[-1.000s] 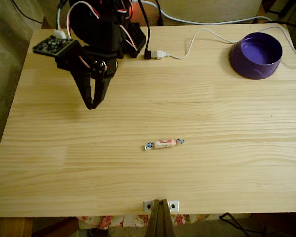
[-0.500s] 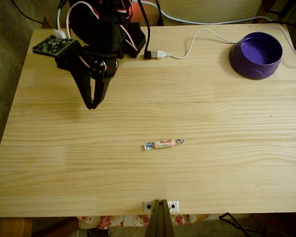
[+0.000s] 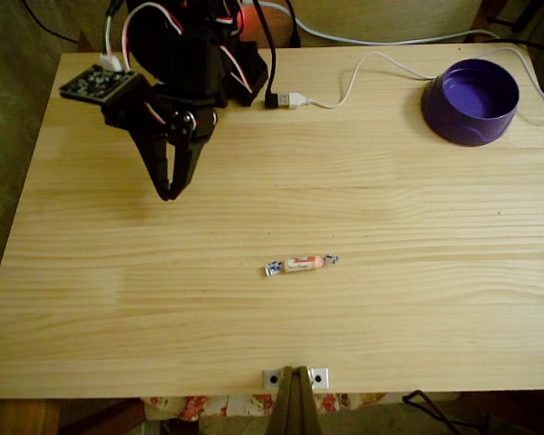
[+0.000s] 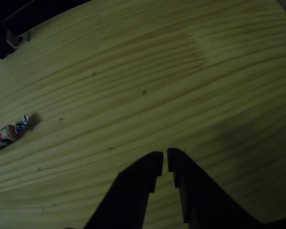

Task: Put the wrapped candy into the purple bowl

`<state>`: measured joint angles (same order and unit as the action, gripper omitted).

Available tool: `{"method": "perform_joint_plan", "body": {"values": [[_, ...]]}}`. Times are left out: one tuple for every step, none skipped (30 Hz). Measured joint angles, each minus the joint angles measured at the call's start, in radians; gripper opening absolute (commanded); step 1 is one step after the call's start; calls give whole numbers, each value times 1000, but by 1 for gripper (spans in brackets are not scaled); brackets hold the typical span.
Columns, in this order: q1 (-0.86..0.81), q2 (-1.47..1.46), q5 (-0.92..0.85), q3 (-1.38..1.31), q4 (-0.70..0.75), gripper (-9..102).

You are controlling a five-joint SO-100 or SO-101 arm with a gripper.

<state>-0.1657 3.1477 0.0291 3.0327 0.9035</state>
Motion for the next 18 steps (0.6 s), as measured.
{"method": "perform_joint_plan", "body": {"values": [[0,0,0,0,0,0],[0,0,0,0,0,0],[0,0,0,0,0,0],[0,0,0,0,0,0],[0,0,0,0,0,0],[0,0,-5,0,0,0],[2,0,-11,0,0,0],[11,0,-17,0,0,0],[28,0,-25,0,0,0],[34,0,-31,0,0,0],[29,0,-26,0,0,0],[25,0,-23,0,0,0],[26,0,-25,0,0,0],[31,0,-25,0,0,0],[32,0,-25,0,0,0],[32,0,-23,0,0,0],[31,0,-21,0,0,0],[23,0,-17,0,0,0]]}}
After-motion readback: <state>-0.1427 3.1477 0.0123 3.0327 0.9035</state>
